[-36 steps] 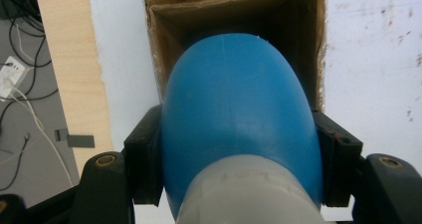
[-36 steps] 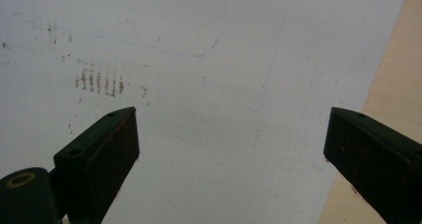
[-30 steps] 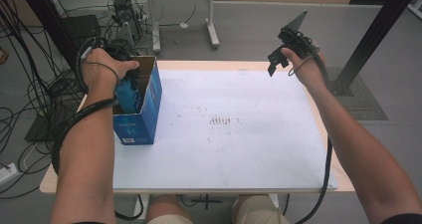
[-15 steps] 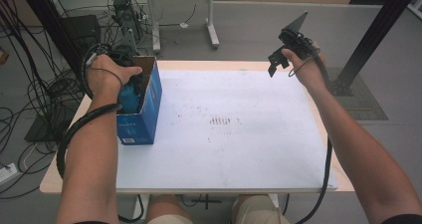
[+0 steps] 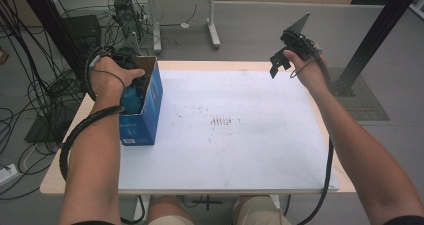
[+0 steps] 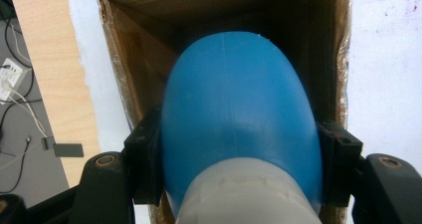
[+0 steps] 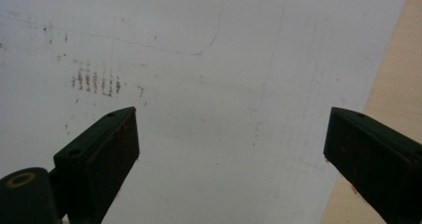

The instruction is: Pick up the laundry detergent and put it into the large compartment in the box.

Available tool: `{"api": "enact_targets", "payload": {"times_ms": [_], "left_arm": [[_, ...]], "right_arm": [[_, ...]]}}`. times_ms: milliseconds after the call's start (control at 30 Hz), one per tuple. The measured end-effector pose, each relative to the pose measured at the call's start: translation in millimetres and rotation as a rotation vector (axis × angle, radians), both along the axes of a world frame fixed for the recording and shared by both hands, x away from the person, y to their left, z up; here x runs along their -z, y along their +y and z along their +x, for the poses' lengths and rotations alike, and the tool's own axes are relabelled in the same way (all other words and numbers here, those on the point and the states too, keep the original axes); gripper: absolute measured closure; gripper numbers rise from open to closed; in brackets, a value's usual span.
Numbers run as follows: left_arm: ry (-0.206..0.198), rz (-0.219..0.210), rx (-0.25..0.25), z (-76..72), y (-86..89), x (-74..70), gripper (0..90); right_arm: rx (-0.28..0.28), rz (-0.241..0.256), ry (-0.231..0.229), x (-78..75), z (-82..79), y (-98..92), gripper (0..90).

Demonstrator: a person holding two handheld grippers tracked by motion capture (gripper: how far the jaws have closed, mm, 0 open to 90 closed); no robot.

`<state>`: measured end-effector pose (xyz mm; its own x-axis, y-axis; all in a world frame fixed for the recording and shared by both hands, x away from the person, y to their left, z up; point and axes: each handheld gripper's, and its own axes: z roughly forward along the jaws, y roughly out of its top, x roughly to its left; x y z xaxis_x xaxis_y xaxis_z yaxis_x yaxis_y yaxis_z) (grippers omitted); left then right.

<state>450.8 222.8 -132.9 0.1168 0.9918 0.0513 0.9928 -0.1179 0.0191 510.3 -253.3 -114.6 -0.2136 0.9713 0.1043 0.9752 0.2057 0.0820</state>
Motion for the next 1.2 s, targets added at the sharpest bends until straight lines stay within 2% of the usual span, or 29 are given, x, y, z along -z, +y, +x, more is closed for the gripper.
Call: {"api": "enact_targets", "payload": {"times_ms": [533, 1100, 1200], "left_arm": [[0.012, 0.013, 0.022, 2.2, -2.0, 11.9, 36.6], [0.029, 0.004, 0.030, 1.9, 0.3, 26.0, 36.6], [0.020, 0.001, 0.027, -0.3, 0.8, 27.4, 36.6]], "right_arm": [[0.005, 0.000, 0.006, 2.7, 1.6, -0.4, 7.4], [0.007, -0.005, 0.012, 6.0, 3.2, 1.6, 7.4], [0.007, -0.007, 0.012, 6.2, 3.1, 2.3, 7.4]]}}
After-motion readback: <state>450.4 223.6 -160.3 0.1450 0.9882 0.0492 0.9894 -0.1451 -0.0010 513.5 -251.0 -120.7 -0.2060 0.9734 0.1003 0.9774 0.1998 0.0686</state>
